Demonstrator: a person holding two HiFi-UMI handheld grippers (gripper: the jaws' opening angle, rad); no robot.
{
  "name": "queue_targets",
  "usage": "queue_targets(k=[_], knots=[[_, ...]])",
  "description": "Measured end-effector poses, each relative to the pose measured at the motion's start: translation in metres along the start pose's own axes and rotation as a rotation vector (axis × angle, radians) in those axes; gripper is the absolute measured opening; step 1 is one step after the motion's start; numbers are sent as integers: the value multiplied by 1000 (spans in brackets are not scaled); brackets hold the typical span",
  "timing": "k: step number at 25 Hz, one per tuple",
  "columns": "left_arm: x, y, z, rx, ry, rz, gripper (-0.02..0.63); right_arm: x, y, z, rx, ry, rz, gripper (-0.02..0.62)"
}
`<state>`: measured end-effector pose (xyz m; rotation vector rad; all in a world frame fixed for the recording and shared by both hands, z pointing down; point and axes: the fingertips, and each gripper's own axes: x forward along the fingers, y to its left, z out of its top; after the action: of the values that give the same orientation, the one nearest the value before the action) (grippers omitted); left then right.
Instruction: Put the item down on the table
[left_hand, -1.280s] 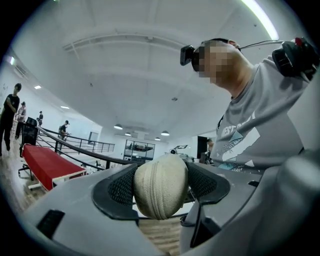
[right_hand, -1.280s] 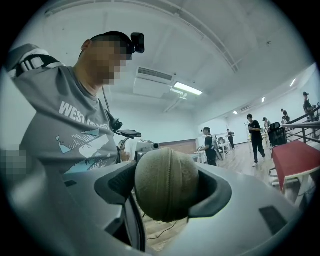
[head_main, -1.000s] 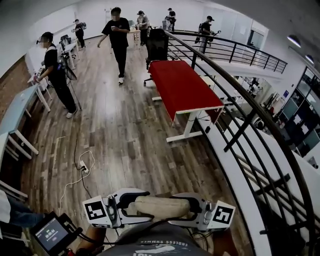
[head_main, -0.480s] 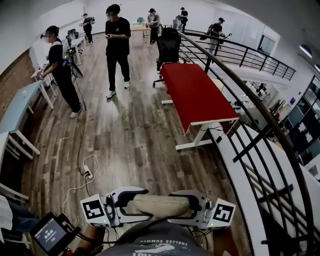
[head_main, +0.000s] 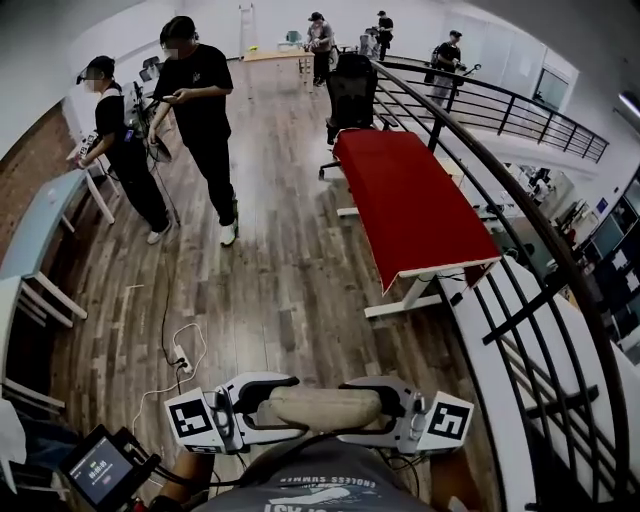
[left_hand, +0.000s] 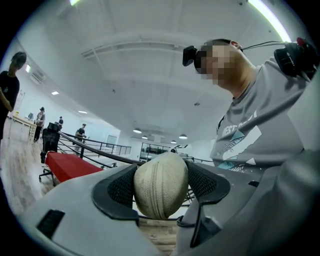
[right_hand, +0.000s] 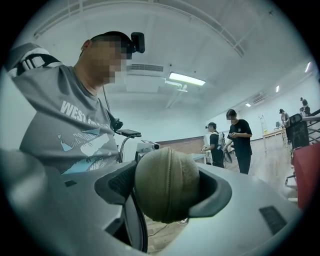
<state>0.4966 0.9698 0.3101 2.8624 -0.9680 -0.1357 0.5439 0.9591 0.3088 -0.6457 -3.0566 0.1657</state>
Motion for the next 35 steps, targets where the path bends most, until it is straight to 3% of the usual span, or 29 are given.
queue_targets(k=[9, 18, 25, 35], knots=[[45, 126, 20, 0, -16, 14, 321, -14, -134, 19, 5, 9, 11, 270], [96, 213, 37, 32, -10, 20, 321, -42, -231, 38, -24, 0, 20, 270], [94, 282, 34, 33, 19, 58, 321, -26, -300, 29, 2, -14, 64, 270], [67, 466, 73, 52, -16, -78, 321, 46, -465, 62, -45, -11, -71, 270]])
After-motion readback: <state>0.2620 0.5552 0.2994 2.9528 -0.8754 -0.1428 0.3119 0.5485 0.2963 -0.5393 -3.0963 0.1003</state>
